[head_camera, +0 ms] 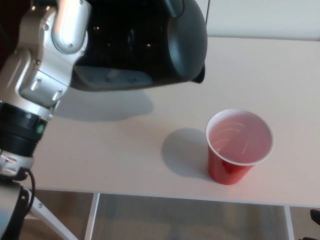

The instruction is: The robot walk towards a table in front and uses its left hand to pick up the pot from the base and pour water to the cup on the right hand side

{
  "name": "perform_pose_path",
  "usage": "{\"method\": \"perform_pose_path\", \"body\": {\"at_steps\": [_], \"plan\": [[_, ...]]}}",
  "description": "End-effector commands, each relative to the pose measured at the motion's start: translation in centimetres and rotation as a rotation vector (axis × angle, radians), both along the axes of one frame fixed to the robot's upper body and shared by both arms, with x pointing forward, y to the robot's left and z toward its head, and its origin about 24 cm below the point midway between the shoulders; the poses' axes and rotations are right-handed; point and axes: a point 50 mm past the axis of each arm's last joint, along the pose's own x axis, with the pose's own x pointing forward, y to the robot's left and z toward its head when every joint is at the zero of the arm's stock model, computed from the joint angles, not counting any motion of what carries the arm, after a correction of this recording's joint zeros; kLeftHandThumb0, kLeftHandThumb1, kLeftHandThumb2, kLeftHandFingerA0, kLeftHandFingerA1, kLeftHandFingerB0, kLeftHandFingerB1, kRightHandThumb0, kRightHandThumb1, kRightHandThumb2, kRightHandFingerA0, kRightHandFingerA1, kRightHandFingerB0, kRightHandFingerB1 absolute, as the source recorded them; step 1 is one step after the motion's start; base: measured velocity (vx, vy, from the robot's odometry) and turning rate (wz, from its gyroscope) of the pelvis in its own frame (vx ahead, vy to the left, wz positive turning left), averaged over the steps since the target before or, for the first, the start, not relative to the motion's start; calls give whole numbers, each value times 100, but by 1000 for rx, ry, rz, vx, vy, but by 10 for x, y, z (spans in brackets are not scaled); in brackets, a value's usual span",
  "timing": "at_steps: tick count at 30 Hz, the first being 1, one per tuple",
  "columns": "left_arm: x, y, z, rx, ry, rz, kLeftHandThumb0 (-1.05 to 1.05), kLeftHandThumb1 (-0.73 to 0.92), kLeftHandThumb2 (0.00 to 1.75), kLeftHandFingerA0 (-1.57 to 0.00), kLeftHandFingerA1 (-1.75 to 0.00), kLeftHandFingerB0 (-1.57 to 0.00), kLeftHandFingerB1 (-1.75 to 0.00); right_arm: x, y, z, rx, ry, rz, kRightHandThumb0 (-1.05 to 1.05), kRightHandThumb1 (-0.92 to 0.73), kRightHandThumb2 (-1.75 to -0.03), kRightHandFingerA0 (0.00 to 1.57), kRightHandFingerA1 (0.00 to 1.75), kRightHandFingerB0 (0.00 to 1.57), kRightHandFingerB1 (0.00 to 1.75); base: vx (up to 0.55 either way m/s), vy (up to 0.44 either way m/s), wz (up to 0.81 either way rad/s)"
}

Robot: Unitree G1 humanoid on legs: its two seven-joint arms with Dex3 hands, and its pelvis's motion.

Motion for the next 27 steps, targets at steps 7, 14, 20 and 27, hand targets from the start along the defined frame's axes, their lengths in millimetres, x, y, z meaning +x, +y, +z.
{"method": "perform_pose_path", "body": {"at_steps": [7, 14, 20, 27], "plan": [[-12, -13, 25, 111, -160, -99, -22, 60, 56, -86, -175, -59, -174, -3, -5, 0, -18, 17, -7, -62, -50, -81, 29, 54, 13, 44, 0, 0, 0], [-22, -29, 23, 160, -167, -157, -22, 58, 56, -85, -175, -65, -170, -1, -5, 0, -10, 15, -7, -63, -50, -81, 26, 53, 13, 44, 0, 0, 0], [-33, -42, 20, 164, -170, -201, -25, 57, 57, -91, -175, -68, -168, -1, -6, 1, -21, 23, -2, -63, -50, -82, 28, 54, 13, 43, 0, 0, 0], [-44, -51, 16, 180, -185, -270, -26, 61, 58, -92, -175, -63, -175, -2, -6, 0, -14, 26, -8, -65, -50, -82, 27, 53, 13, 43, 0, 0, 0]]}}
